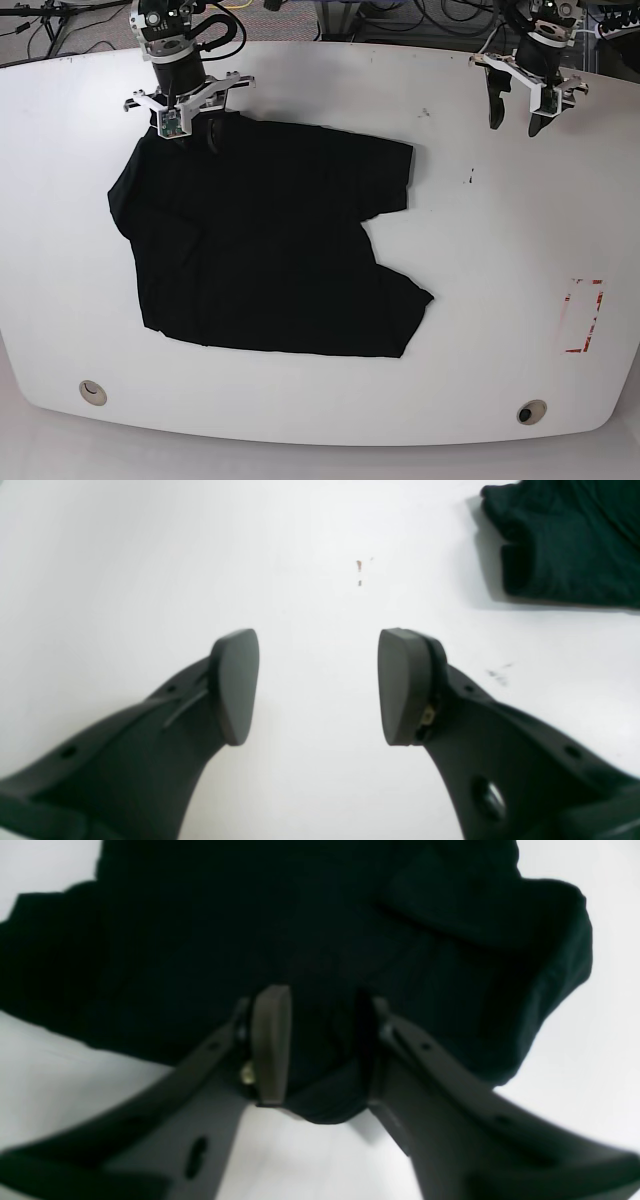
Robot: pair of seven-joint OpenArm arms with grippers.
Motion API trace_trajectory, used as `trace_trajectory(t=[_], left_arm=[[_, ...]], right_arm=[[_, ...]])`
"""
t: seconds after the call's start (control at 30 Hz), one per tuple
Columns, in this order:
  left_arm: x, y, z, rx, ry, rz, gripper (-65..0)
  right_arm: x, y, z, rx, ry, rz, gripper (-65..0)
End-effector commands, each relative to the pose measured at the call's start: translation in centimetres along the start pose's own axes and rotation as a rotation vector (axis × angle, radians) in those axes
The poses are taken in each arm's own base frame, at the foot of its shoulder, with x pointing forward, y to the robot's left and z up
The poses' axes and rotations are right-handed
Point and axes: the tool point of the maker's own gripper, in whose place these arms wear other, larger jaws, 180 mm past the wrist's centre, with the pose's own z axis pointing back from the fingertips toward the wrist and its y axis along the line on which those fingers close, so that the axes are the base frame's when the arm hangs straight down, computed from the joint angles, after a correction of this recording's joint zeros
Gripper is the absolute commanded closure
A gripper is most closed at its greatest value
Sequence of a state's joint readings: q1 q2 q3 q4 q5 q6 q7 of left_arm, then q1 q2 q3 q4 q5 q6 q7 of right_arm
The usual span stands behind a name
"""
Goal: Fold the T-shirt properly
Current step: 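Move the right gripper down toward the black T-shirt's sleeve corner, then grasp the shirt's shoulder corner with the right gripper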
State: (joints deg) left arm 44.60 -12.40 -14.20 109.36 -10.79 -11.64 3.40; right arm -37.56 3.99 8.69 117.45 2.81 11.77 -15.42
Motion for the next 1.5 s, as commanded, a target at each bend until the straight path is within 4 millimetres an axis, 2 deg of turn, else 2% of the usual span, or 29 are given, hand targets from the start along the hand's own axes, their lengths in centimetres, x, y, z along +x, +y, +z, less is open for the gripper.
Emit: trace_trajectory(t=[0.0,0.27,0.33,0.6,0.67,1.0,1.07,1.27,1.33,1.4,1.47], left_arm=[[2.0,0.4,0.5,0.007,-0.061,-0.012,-35.7],[2.6,0.5,0.7,0.011,-0.075,-0.019,-35.6],[3.3,0.4,0.0,0.008,-0.099,-0.01,-35.1],[4.4,0.4,-0.7,0.01,-0.126,-0.004,-35.1],[4.1,0.6,-0.9,0.012,-0.112,-0.001,-35.2],[3.8,0.2,-1.1,-0.001,-0.094,0.005,-35.1],[3.5,0.3,-0.8,0.006,-0.086,0.011,-35.0],[3.2,0.2,-0.8,0.008,-0.076,0.024,-35.1],[3.2,0.2,-0.7,0.012,-0.078,0.026,-35.1],[3.5,0.2,-0.9,0.01,-0.094,0.021,-35.5],[3.6,0.1,-0.9,0.01,-0.097,0.023,-35.5]], right_arm=[[1.2,-0.1,-0.4,0.007,-0.035,0.009,-27.6],[1.8,-0.5,-1.7,0.005,-0.035,0.019,-33.5],[3.0,-0.5,-2.6,0.024,-0.04,0.034,-38.0],[4.0,-0.8,-4.6,0.056,-0.031,0.058,-44.9],[3.3,-1.7,-5.4,0.045,0.008,0.073,-47.0],[3.7,-5.0,-6.1,-0.033,0.01,0.049,-47.0],[4.1,-7.2,-6.0,-0.075,0.002,0.044,-47.6],[4.2,-9.5,-5.9,-0.106,0.01,0.023,-47.7],[4.4,-10.1,-5.9,-0.109,0.014,0.022,-47.8],[5.8,-11.3,-6.2,-0.096,0.006,0.032,-47.5],[6.2,-11.9,-6.2,-0.097,0.015,0.038,-47.6]])
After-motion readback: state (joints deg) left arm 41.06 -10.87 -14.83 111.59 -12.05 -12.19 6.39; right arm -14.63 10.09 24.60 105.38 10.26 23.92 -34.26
